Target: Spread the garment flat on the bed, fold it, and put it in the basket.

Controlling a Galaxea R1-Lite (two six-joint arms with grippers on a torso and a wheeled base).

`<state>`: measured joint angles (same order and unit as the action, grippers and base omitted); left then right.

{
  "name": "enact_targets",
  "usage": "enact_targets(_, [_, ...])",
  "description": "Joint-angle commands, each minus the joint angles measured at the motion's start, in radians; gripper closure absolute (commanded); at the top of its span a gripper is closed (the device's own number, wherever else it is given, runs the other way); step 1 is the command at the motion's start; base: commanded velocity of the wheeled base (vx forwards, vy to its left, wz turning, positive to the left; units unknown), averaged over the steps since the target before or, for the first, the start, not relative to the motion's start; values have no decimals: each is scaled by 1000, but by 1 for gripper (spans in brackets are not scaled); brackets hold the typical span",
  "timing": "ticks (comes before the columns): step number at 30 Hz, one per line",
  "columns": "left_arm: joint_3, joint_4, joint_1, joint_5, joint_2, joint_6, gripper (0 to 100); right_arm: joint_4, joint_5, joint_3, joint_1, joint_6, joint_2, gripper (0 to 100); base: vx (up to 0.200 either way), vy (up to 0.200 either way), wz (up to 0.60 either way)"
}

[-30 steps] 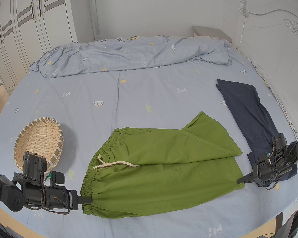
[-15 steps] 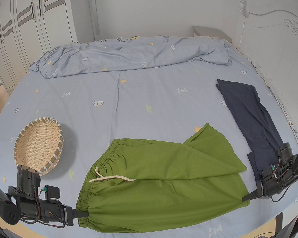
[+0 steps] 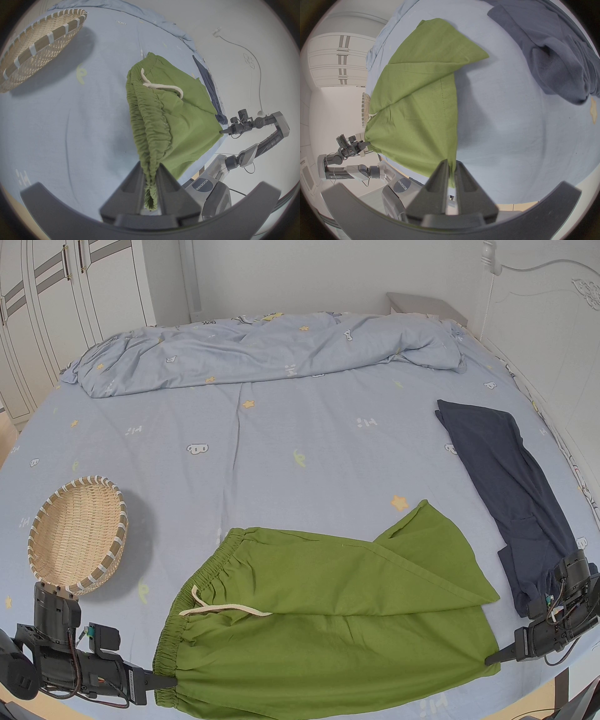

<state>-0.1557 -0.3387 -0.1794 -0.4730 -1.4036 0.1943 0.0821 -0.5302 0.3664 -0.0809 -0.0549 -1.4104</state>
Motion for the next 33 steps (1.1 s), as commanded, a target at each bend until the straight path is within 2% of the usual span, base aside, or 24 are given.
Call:
enact_targets(1, [1, 0, -8, -1, -9, 1, 0, -1, -4, -3, 1, -2, -10, 0, 0, 0, 0])
enact_targets(9, [-7, -2, -11, 2, 9, 10, 0, -7, -7, -12, -4, 0, 10, 0, 0, 0, 0])
enact_targets(11, [-44, -3, 67, 5, 14, 11, 0, -27, -7, 2, -30, -5, 93, 0, 0, 0, 0])
enact_targets(12, [-44, -3, 67, 5, 14, 11, 0, -27, -7, 2, -30, -5, 93, 0, 0, 0, 0])
enact_targets(13, [-90, -3, 115, -3, 17, 10, 0, -28, -5, 32, -42, -6, 136, 0, 0, 0, 0])
enact_targets(15, [-116, -3, 126, -3, 12, 11, 0, -28, -4, 51, -43, -11, 148, 0, 0, 0, 0])
enact_targets(16, [-206, 0, 133, -3, -12, 24, 0, -28, -1, 123, -43, -42, 173, 0, 0, 0, 0])
enact_targets(18, [-303, 1, 129, -1, -60, 51, 0, -25, 1, 213, -34, -99, 180, 0, 0, 0, 0])
enact_targets(19, [-303, 1, 129, -1, -60, 51, 0, -25, 1, 213, -34, -99, 180, 0, 0, 0, 0])
enact_targets(20, [-407, 1, 127, -1, -121, 71, 0, -25, -1, 295, -34, -138, 177, 0, 0, 0, 0])
enact_targets(24, [-533, 1, 123, -4, -193, 97, 0, -28, 1, 371, -40, -143, 159, 0, 0, 0, 0])
enact_targets(25, [-601, 1, 101, -3, -247, 109, 0, -30, 1, 414, -40, -143, 122, 0, 0, 0, 0])
enact_targets(33, [-843, 1, 32, 7, -499, 106, 0, -45, 3, 506, -33, -117, -19, 0, 0, 0, 0])
